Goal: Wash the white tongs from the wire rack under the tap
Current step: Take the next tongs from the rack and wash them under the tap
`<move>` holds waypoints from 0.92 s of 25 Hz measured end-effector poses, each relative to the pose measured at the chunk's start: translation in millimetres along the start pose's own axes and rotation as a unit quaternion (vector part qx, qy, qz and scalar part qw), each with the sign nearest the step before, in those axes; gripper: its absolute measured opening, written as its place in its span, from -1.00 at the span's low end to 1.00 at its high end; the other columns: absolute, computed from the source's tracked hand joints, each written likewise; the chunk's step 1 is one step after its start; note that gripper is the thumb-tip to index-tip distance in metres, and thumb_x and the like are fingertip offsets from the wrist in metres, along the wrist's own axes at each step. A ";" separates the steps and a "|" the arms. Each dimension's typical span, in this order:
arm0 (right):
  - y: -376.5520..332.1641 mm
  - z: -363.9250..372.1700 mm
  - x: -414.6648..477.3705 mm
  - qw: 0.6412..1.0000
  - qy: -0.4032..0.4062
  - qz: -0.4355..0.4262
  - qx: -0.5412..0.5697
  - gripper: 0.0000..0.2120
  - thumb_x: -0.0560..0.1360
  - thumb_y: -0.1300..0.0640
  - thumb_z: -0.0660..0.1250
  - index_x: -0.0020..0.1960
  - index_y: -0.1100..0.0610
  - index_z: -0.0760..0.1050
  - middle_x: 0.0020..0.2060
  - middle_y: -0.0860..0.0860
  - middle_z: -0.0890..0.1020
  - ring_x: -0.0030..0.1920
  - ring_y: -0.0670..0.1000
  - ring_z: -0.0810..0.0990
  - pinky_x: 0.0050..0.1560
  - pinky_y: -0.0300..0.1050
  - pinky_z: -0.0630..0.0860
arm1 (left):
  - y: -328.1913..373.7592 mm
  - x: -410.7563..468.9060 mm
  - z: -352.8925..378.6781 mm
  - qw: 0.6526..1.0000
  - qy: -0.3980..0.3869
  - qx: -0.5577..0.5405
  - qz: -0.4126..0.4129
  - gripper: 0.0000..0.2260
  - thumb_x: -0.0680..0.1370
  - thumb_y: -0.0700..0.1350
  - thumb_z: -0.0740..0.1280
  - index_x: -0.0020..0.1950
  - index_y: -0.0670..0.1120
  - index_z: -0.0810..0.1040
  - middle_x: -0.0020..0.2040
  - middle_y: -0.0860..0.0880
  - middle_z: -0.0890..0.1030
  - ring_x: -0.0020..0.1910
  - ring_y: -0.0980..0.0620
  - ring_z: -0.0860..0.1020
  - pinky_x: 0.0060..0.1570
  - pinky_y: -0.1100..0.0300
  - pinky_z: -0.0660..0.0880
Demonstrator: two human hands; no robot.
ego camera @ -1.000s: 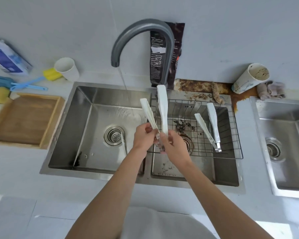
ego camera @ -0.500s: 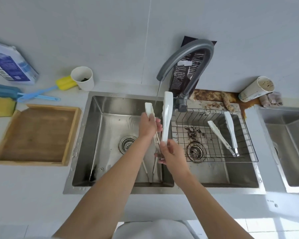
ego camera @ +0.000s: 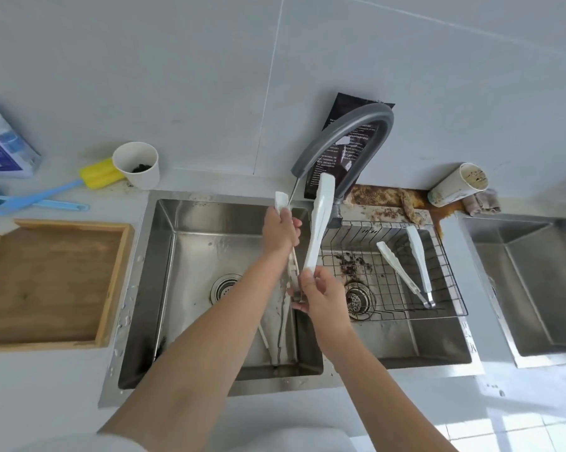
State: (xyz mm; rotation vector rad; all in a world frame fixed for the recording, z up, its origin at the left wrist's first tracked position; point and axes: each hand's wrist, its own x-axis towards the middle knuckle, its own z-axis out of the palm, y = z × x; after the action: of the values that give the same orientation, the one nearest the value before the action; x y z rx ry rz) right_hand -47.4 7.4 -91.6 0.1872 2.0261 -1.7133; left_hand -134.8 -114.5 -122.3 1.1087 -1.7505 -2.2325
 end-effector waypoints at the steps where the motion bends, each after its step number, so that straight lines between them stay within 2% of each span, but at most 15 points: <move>1: 2.6 2.1 -2.4 1.000 -0.001 0.001 0.007 -0.83 0.63 0.10 0.25 -0.08 0.16 0.49 -0.24 0.06 0.66 -0.25 -0.08 0.66 -0.21 -0.18 0.59 | 4.9 6.8 -1.1 1.000 0.004 -0.009 0.000 -0.80 0.69 -0.08 0.07 0.16 -0.18 0.39 -0.22 -0.06 0.50 -0.47 0.12 0.38 -0.54 0.32 0.32; 7: -14.5 1.9 16.5 0.998 0.047 -0.015 0.032 -0.82 0.63 0.14 0.24 -0.13 0.13 0.49 -0.27 0.09 0.61 -0.28 0.00 0.57 -0.25 -0.10 0.56 | -10.0 -15.5 16.9 0.999 -0.030 0.022 0.027 -0.83 0.68 -0.07 0.13 0.06 -0.15 0.42 -0.34 0.03 0.48 -0.57 0.28 0.43 -0.56 0.42 0.38; 9: -10.0 0.1 12.4 0.999 0.032 -0.011 0.022 -0.84 0.63 0.14 0.24 -0.10 0.14 0.49 -0.22 0.12 0.64 -0.24 0.01 0.59 -0.22 -0.11 0.56 | -6.0 -11.1 13.5 0.999 -0.042 -0.014 0.011 -0.82 0.68 -0.07 0.13 0.10 -0.17 0.42 -0.33 0.00 0.46 -0.58 0.24 0.40 -0.60 0.39 0.35; 12: 6.2 7.0 -2.3 1.000 0.014 0.005 0.023 -0.87 0.62 0.10 0.26 -0.05 0.13 0.51 -0.16 0.07 0.67 -0.19 -0.06 0.63 -0.18 -0.17 0.57 | 15.6 10.6 2.3 0.997 -0.032 -0.066 0.006 -0.80 0.69 -0.07 0.11 0.14 -0.17 0.42 -0.30 -0.02 0.46 -0.54 0.17 0.35 -0.58 0.36 0.28; 15: -3.1 13.9 3.8 0.998 0.036 -0.003 0.044 -0.86 0.62 0.11 0.26 -0.09 0.12 0.51 -0.21 0.03 0.65 -0.23 -0.08 0.61 -0.22 -0.19 0.54 | 18.1 6.5 6.2 0.997 -0.045 -0.055 0.026 -0.82 0.69 -0.07 0.12 0.08 -0.16 0.42 -0.31 -0.01 0.46 -0.56 0.20 0.36 -0.55 0.36 0.32; 19: -18.8 7.8 15.2 0.996 0.048 -0.024 0.068 -0.84 0.64 0.14 0.23 -0.11 0.13 0.48 -0.22 0.12 0.61 -0.22 0.03 0.56 -0.21 -0.11 0.52 | 6.3 -9.2 15.7 0.996 -0.079 -0.043 0.020 -0.82 0.68 -0.07 0.14 0.11 -0.14 0.46 -0.37 0.02 0.46 -0.60 0.24 0.38 -0.61 0.38 0.30; 23: 0.8 9.2 -1.4 0.997 0.018 0.004 0.076 -0.85 0.62 0.09 0.24 -0.04 0.15 0.50 -0.18 0.04 0.67 -0.19 -0.06 0.61 -0.17 -0.18 0.55 | 25.3 12.2 6.9 0.995 -0.047 -0.083 0.006 -0.82 0.68 -0.08 0.15 0.13 -0.16 0.45 -0.30 -0.02 0.48 -0.54 0.16 0.35 -0.60 0.35 0.27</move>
State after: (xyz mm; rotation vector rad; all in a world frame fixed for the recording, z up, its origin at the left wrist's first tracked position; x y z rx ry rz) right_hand -43.5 -1.0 -92.7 0.2771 1.9167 -1.8731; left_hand -156.5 -123.4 -105.4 0.9712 -1.5627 -2.4082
